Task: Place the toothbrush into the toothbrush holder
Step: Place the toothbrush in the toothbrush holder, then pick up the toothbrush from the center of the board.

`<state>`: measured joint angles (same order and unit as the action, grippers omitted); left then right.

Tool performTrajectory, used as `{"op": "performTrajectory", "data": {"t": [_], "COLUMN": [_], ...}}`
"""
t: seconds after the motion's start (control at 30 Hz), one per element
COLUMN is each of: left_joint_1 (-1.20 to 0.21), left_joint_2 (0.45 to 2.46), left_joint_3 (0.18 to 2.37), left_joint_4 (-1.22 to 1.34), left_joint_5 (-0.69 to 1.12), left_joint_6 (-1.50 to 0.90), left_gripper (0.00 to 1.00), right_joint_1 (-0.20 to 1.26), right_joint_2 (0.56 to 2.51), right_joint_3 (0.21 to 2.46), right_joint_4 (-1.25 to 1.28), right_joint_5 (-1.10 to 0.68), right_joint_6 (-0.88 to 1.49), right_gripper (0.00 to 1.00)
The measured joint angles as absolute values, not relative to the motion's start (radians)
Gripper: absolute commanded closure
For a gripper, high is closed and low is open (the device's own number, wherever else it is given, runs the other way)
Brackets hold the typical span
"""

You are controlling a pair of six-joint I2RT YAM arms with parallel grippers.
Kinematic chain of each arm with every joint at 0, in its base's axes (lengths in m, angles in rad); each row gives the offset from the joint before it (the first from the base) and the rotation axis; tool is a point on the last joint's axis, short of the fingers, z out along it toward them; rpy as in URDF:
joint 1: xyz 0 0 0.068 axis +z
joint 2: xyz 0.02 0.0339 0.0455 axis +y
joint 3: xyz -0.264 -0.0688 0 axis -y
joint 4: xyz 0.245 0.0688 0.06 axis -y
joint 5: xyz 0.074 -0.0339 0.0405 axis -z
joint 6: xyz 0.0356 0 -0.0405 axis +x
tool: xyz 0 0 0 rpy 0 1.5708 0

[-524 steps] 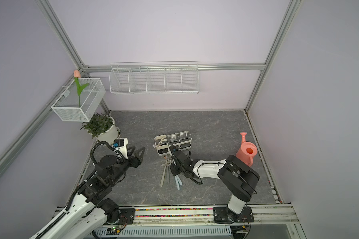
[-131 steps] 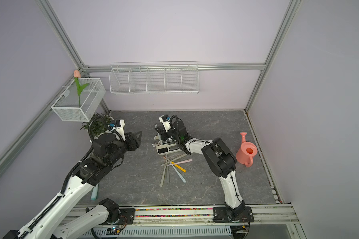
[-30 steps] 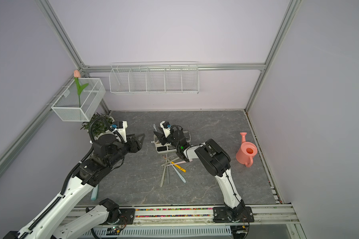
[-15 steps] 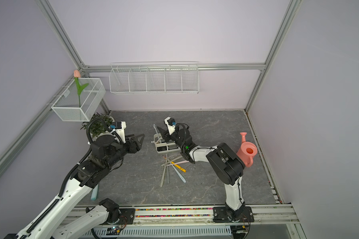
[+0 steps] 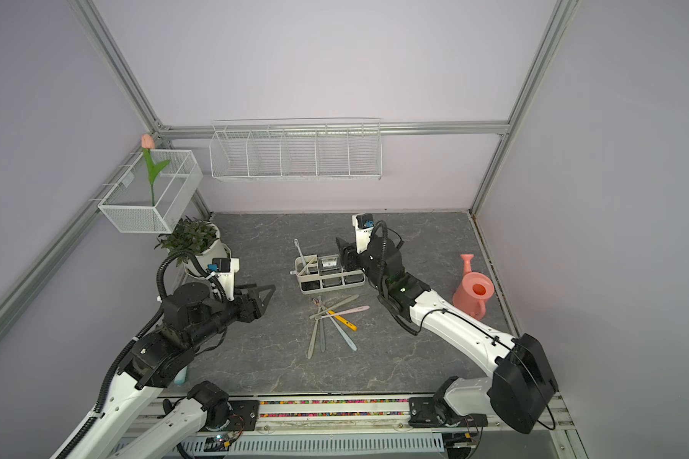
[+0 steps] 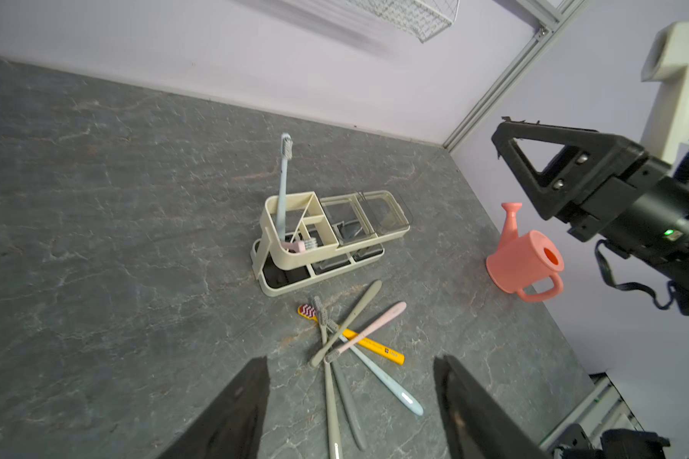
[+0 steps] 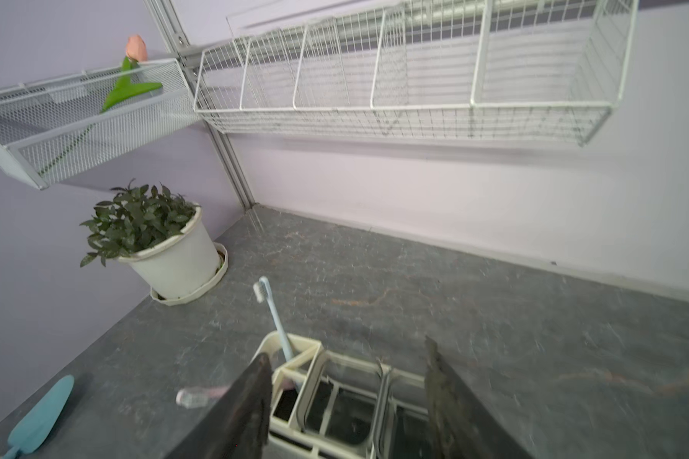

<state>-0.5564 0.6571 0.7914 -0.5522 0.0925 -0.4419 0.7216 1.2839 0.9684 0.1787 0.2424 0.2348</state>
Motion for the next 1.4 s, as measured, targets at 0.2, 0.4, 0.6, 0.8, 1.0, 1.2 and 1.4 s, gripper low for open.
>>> {"op": "performTrajectory", "data": {"t": [0.2, 0.4, 0.6, 0.8, 1.0, 1.2, 1.4], "left_joint_1": [-0.556, -0.556, -0.556, -0.556, -0.556, -0.556, -0.556], "left_joint_2": [0.676, 0.724, 0.765, 0.835, 0.843, 0.843, 0.842], "left_joint_3": [0.699, 0.657, 0.657, 0.659, 0.659, 0.661, 0.681], "left_joint_4": [-0.559, -0.545, -0.541, -0.543, -0.529, -0.529, -0.531], "left_joint_5": [0.096, 0.106, 0.093, 0.091, 0.091, 0.092, 0.096], "left_joint_6": [-0.480, -0.531, -0.545, -0.545, -0.545, -0.545, -0.544], "left_gripper": [0.30, 0.30, 0.30, 0.30, 0.30, 0.30, 0.30], "right_joint_1": [0.722, 0.722, 0.727, 0.760, 0.818, 0.825, 0.827], "right_joint_2": [1.187, 1.178, 1.195, 1.275, 1.404, 1.507, 1.591], "right_joint_3": [0.899, 0.888, 0.797, 0.767, 0.791, 0.851, 0.879], "right_joint_4": [-0.054, -0.216, -0.305, -0.298, -0.277, -0.233, -0.198], "right_joint_5": [0.208, 0.140, 0.067, 0.001, -0.020, -0.035, -0.039], "right_joint_6": [0.296, 0.303, 0.303, 0.282, 0.247, 0.191, 0.093], "right_gripper": [0.36, 0.38, 0.42, 0.49, 0.49, 0.49, 0.48]}}
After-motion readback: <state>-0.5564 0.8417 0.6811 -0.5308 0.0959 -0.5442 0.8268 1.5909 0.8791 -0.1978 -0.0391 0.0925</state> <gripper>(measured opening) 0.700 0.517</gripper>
